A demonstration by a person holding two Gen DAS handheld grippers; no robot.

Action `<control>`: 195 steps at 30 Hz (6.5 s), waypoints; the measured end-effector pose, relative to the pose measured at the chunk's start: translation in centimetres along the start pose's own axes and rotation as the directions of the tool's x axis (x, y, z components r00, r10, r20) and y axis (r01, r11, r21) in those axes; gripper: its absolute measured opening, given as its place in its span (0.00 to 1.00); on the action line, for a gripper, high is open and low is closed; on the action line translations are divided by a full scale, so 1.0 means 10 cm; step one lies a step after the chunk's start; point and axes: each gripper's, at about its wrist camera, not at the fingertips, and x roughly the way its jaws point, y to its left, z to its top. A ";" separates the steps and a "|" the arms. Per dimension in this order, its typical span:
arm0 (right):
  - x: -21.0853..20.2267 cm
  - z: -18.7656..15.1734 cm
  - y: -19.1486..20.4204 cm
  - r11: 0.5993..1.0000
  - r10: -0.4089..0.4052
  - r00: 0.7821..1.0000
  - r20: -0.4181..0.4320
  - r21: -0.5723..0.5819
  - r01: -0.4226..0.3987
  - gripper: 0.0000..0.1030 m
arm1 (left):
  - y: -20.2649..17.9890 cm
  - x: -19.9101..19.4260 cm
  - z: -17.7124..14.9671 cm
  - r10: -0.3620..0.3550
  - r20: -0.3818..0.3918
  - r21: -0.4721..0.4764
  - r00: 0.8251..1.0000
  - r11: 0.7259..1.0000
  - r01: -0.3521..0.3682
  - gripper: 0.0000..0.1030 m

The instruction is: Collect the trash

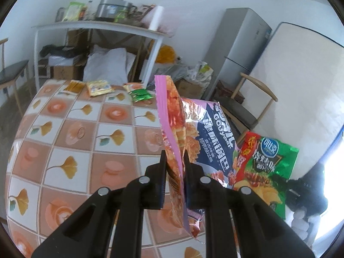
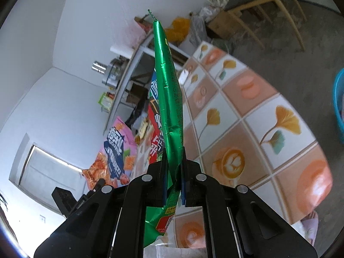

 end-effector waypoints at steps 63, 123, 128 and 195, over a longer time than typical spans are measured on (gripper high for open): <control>-1.95 -0.32 -3.44 0.635 -0.504 0.810 0.300 0.764 0.112 0.46 | -4.07 3.86 -1.74 -0.079 -0.806 0.126 0.586 0.945 0.301 0.34; -0.99 -1.56 0.31 0.449 -0.717 0.589 0.371 -0.400 0.799 0.92 | -1.44 -0.12 -1.52 0.312 -0.125 0.215 0.942 0.935 -0.281 0.95; -0.97 -1.56 0.31 0.443 -0.718 0.587 0.374 -0.405 0.800 0.92 | -1.39 -0.12 -1.49 0.321 -0.126 0.184 0.939 0.937 -0.296 0.95; -1.11 -1.44 0.19 0.421 -0.728 0.558 0.397 -0.383 0.822 0.92 | -1.73 0.00 -1.53 0.267 -0.151 0.231 0.952 0.946 -0.228 0.95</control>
